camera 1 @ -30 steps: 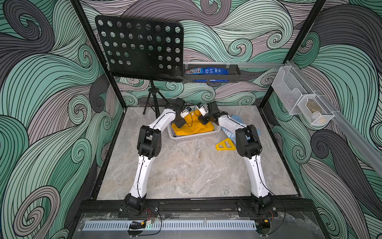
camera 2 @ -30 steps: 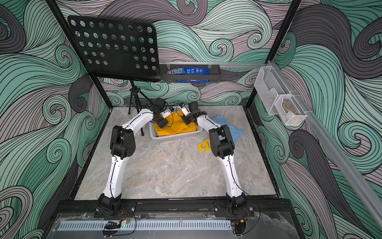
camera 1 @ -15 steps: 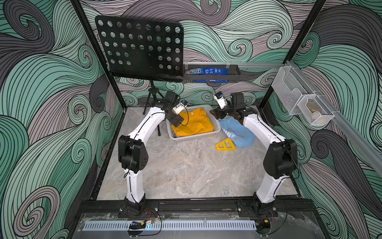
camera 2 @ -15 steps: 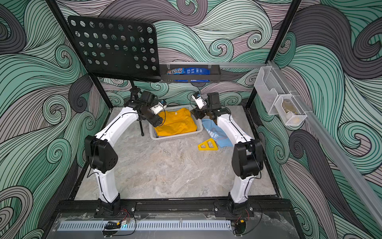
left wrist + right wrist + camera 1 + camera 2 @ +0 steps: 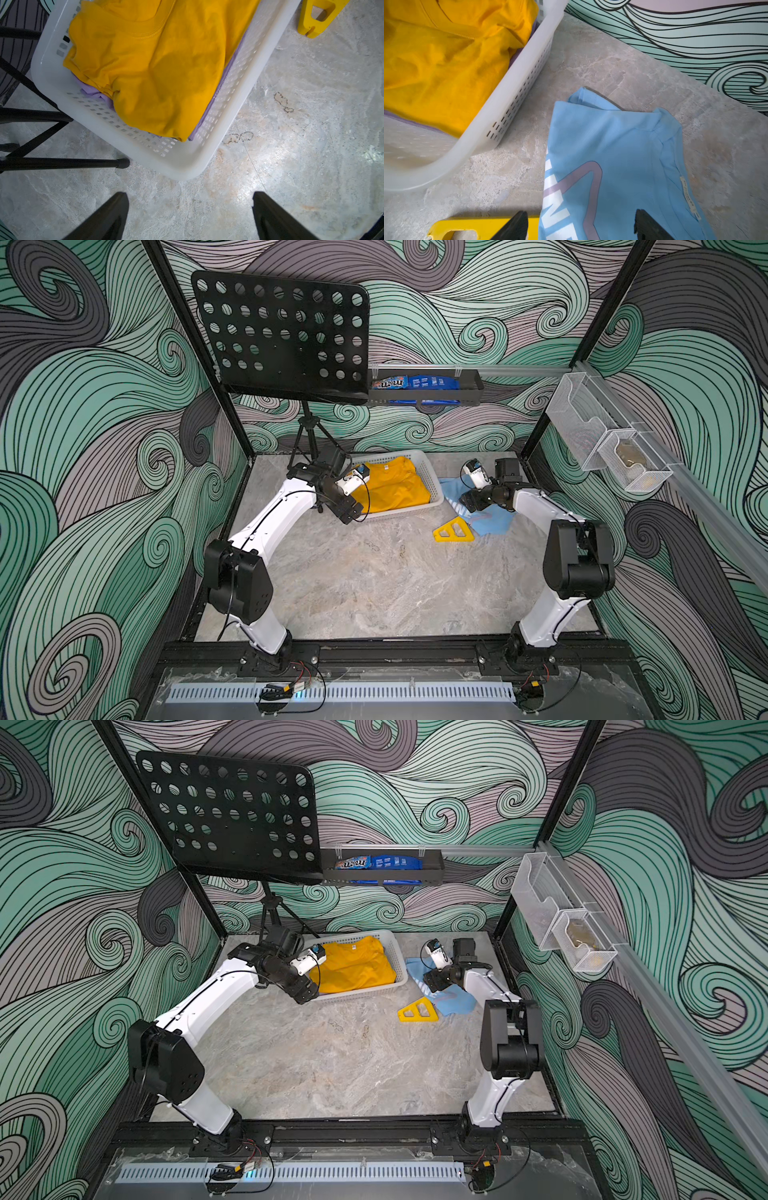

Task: Put the folded t-shirts into the basket
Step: Move the T-shirt to the center of the board.

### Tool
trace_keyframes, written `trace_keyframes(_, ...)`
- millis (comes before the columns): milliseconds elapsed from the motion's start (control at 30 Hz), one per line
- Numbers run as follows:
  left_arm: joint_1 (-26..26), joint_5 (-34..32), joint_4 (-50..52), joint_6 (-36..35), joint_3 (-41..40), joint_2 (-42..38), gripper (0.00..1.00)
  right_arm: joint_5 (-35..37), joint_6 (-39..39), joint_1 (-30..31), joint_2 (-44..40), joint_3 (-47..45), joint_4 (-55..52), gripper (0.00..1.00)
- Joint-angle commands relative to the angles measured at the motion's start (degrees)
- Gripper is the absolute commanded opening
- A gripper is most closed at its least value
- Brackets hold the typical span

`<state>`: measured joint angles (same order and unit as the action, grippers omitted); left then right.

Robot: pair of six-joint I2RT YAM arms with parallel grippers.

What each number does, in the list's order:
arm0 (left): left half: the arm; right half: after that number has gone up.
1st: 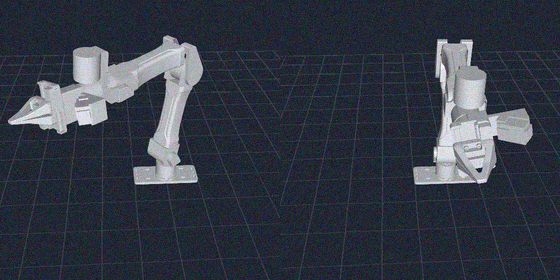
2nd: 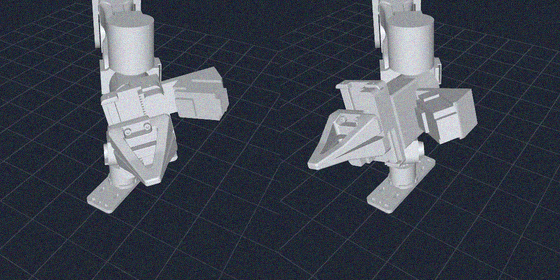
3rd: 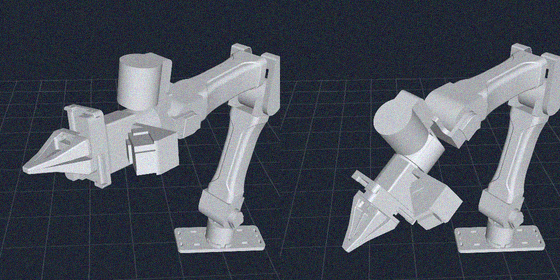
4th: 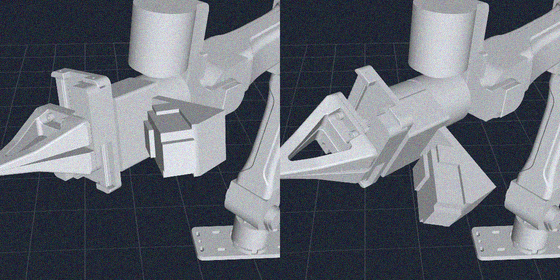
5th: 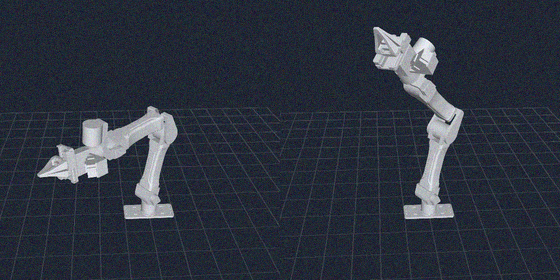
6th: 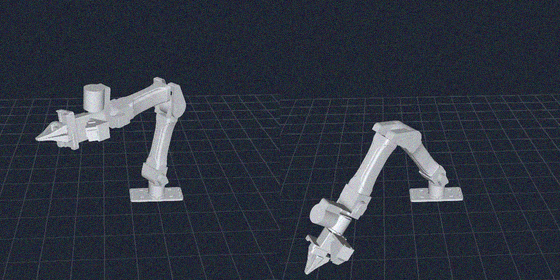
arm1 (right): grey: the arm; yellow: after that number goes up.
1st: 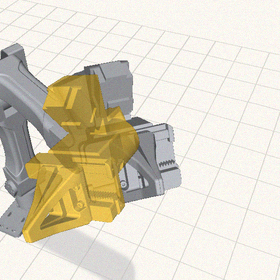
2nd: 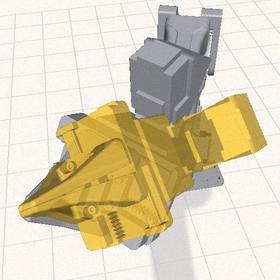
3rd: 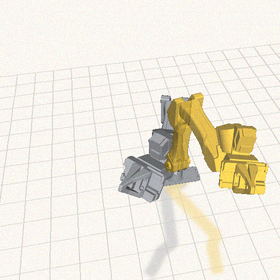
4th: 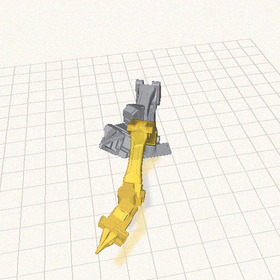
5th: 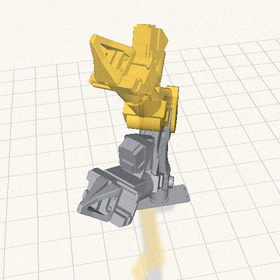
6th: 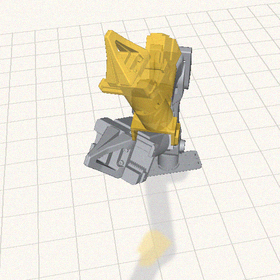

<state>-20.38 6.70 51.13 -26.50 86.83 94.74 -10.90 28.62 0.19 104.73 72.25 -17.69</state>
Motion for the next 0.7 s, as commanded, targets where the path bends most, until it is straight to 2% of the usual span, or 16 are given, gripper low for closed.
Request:
trace_keyframes(0,0.3,1.5,-0.9,1.1,-0.3,-1.1,0.96,2.3,1.8,2.4,3.8,1.9,0.5,0.86)
trace_keyframes(133,0.3,2.0,-0.8,1.4,-0.3,-1.2,0.96,6.5,1.1,4.4,7.3,2.7,2.2,0.86)
trace_keyframes(400,0.3,2.0,-0.7,1.4,-0.9,-1.0,0.96,13.1,1.0,4.1,11.9,4.2,3.1,0.82)
trace_keyframes(500,0.3,2.1,-0.6,1.3,-0.9,-1.0,0.96,13.3,0.9,2.6,12.9,5.5,2.3,0.73)
trace_keyframes(667,0.3,2.0,-0.2,1.0,-1.3,-1.2,0.96,12.6,2.1,-0.7,11.9,4.9,1.7,0.46)
